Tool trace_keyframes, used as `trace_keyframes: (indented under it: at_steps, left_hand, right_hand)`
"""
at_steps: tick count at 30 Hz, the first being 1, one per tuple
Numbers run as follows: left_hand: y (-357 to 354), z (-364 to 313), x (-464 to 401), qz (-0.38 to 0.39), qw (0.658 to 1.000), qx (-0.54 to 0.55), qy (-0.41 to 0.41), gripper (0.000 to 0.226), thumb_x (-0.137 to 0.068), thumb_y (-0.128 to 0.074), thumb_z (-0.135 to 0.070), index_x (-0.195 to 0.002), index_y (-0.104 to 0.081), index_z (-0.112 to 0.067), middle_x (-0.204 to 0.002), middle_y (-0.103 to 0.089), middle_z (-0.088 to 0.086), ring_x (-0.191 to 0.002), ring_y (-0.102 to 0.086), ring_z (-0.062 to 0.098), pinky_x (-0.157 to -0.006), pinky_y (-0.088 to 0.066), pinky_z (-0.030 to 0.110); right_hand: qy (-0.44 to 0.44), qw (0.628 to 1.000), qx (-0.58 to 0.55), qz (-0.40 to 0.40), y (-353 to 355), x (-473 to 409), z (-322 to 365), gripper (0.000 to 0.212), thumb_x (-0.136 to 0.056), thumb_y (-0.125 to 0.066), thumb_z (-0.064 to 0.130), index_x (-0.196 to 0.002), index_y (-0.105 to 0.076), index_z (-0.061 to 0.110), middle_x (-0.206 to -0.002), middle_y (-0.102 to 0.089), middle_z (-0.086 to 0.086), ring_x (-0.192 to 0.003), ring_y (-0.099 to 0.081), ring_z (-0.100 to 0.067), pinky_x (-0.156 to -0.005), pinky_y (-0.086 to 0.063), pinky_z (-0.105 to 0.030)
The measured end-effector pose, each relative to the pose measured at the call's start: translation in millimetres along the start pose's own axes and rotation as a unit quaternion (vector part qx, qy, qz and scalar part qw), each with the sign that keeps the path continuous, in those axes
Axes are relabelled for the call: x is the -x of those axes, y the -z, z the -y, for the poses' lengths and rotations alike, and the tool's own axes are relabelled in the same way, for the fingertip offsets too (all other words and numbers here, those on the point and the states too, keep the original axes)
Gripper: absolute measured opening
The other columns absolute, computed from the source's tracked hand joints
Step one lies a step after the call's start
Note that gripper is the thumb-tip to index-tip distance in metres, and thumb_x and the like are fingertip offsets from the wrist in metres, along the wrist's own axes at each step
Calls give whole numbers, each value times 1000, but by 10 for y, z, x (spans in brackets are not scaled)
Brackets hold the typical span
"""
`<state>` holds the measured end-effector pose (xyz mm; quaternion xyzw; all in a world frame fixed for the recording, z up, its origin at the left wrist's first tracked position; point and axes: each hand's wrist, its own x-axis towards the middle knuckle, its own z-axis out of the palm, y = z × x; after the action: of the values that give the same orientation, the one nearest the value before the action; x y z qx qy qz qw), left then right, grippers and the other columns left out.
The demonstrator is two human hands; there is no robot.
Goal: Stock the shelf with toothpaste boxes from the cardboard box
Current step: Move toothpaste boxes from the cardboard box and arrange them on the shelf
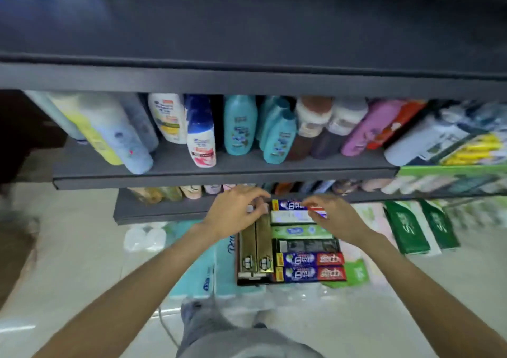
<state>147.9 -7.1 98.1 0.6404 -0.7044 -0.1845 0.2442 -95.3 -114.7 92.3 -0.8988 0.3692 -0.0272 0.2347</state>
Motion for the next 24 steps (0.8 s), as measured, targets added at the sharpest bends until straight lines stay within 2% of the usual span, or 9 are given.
trace_keyframes:
  at_steps: [3,6,10,13,17,19,21,23,24]
  left_hand:
    - [-768,-8,-5,110,986,-33,119,42,-91,-52,-35,-132,-47,-26,-134,-50,-2,-125,-44,20,-98,-40,34]
    - [-1260,-57,-22,152,975,-57,152,49,-90,-53,-33,-137,-41,-23,-139,-44,1,-129,-36,22,-106,-33,35]
    - [-1658,-149,-59,167,961,-126,183,54,-91,-52,-35,-140,-37,-20,-140,-41,3,-134,-30,23,-108,-34,39]
    - [-1834,-169,-130,179,947,-190,189,57,-90,-55,-37,-140,-35,-18,-137,-42,5,-131,-31,25,-107,-34,39]
    - [-1903,-122,-223,174,939,-241,176,54,-87,-58,-44,-131,-43,-16,-130,-46,6,-122,-37,25,-104,-34,38]
    - [-1815,-97,-247,158,958,-153,186,50,-86,-57,-48,-127,-48,-21,-130,-47,3,-122,-39,22,-105,-36,37]
    - [-1605,-125,-229,158,966,19,202,43,-86,-55,-51,-122,-51,-28,-129,-52,-1,-121,-46,20,-101,-41,40]
    - [-1319,-209,-167,142,948,198,204,31,-89,-56,-45,-117,-52,-34,-125,-57,-7,-114,-55,20,-96,-47,38]
    - [-1154,-270,-128,107,933,271,210,26,-89,-59,-40,-114,-54,-36,-122,-59,-10,-110,-58,19,-94,-48,36]
  right_hand:
    - [-73,993,80,52,-343,227,-528,37,-84,-64,15,-121,-59,15,-125,-59,-7,-118,-52,-28,-96,-41,-37]
    - [-110,973,165,119,-656,315,-849,55,-84,-61,22,-136,-43,20,-138,-45,-2,-127,-41,-24,-101,-34,-34]
    - [-141,966,191,100,-995,329,-1076,57,-82,-64,16,-134,-41,22,-133,-44,-3,-122,-42,-26,-99,-34,-36]
    - [-101,958,255,80,-1110,259,-1159,45,-86,-61,20,-128,-44,18,-128,-49,-7,-118,-43,-27,-97,-35,-35]
    - [-65,977,195,64,-897,248,-1182,42,-88,-57,31,-128,-47,20,-129,-51,-4,-120,-44,-25,-96,-38,-36]
    - [-51,988,142,36,-592,298,-1128,39,-89,-57,34,-125,-51,21,-126,-54,-3,-119,-46,-23,-92,-40,-35]
    - [-46,996,76,31,-178,343,-1037,35,-89,-59,37,-120,-57,21,-119,-60,-5,-113,-52,-24,-87,-43,-36]
    - [-46,998,12,37,213,376,-929,31,-89,-60,39,-114,-63,21,-112,-66,-5,-104,-59,-24,-83,-45,-35]
    - [-42,998,-17,42,386,382,-845,28,-88,-60,39,-110,-64,22,-108,-67,-3,-100,-60,-22,-82,-45,-33]
